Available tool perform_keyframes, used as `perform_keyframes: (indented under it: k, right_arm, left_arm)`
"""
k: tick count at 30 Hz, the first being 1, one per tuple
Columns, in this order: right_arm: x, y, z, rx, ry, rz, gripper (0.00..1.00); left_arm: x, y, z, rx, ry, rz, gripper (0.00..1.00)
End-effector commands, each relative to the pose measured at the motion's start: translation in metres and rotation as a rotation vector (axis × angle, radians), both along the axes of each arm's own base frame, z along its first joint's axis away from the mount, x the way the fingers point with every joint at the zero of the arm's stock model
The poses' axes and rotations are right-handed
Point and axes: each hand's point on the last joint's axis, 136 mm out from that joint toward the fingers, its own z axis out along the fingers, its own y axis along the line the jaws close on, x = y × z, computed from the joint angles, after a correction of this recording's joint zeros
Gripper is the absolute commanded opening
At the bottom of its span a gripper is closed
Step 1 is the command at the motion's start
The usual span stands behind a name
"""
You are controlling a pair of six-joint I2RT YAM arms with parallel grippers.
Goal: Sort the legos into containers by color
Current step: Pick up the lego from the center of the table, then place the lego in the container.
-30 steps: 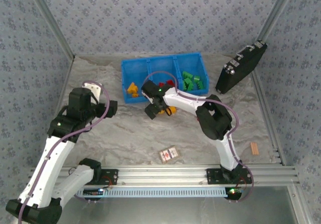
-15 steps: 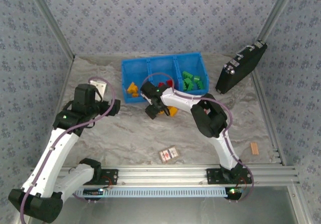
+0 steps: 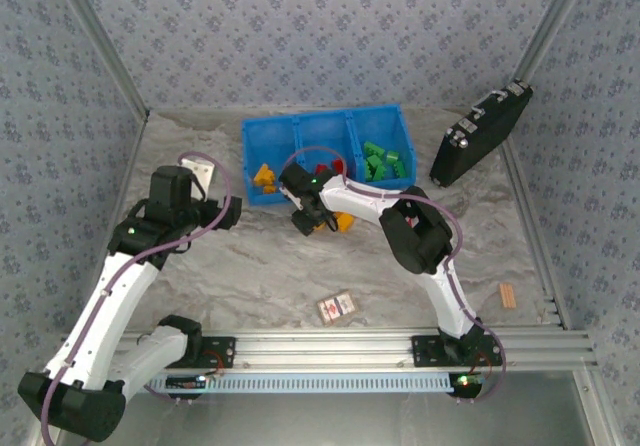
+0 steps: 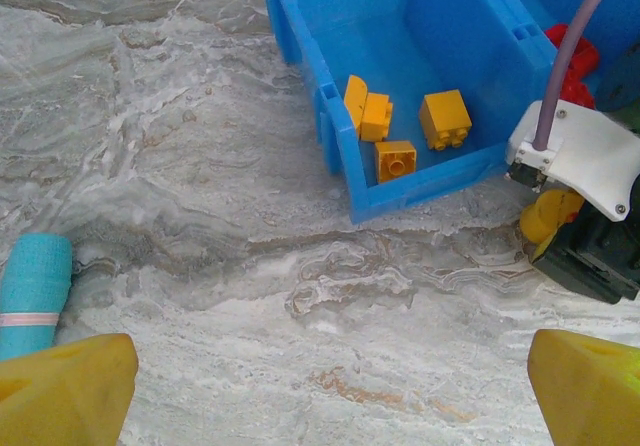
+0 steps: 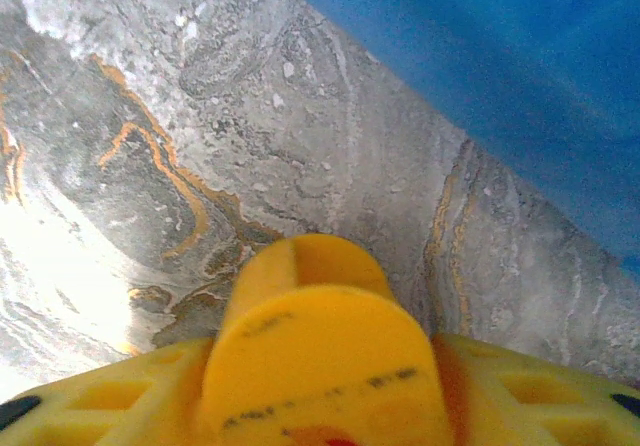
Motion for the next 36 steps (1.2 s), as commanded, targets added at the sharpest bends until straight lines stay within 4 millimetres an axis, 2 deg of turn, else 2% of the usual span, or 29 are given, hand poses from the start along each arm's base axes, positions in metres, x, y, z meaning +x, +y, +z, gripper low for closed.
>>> perform_keyframes:
  k: [1,4,8,14,20,22,26,30,36]
  right_arm:
    - [-0.002,-0.012,-0.013,-0.048,0.021,-0.015,0.52]
    - [-0.003,-0.013,-0.015,-0.051,0.023,-0.025,0.43]
    - [-0.007,-0.006,-0.003,-0.039,0.018,-0.025,0.4]
    - [-0.019,0.018,0.039,0.083,0.033,0.016,0.39]
    - [-0.013,0.046,0.093,0.19,-0.018,0.073,0.39]
    - [-0.005,0.056,0.11,0.233,-0.051,0.083,0.4]
    - [0.018,0.069,0.124,0.263,-0.107,0.068,0.4]
    - [0.043,0.083,0.119,0.287,-0.115,0.066,0.41]
    - [0.08,0.096,0.111,0.33,-0.151,0.058,0.41]
  left_arm:
    - [0.007,-0.002,0.004,-0.004,-0.039,-0.012,1.0]
    - [0.008,-0.001,-0.004,-0.003,-0.03,-0.011,1.0]
    - [0.001,0.009,-0.014,0.01,-0.001,0.013,1.0]
    - [-0.011,0.034,-0.004,-0.048,-0.071,0.12,1.0]
    - [-0.016,0.044,-0.019,-0.077,-0.058,0.161,1.0]
    - [-0.014,0.047,-0.022,-0.08,-0.058,0.173,1.0]
    - [-0.01,0.055,-0.028,-0.121,-0.067,0.219,1.0]
    - [-0.012,0.06,-0.029,-0.131,-0.077,0.23,1.0]
    - [-0.016,0.053,-0.023,-0.15,-0.119,0.183,1.0]
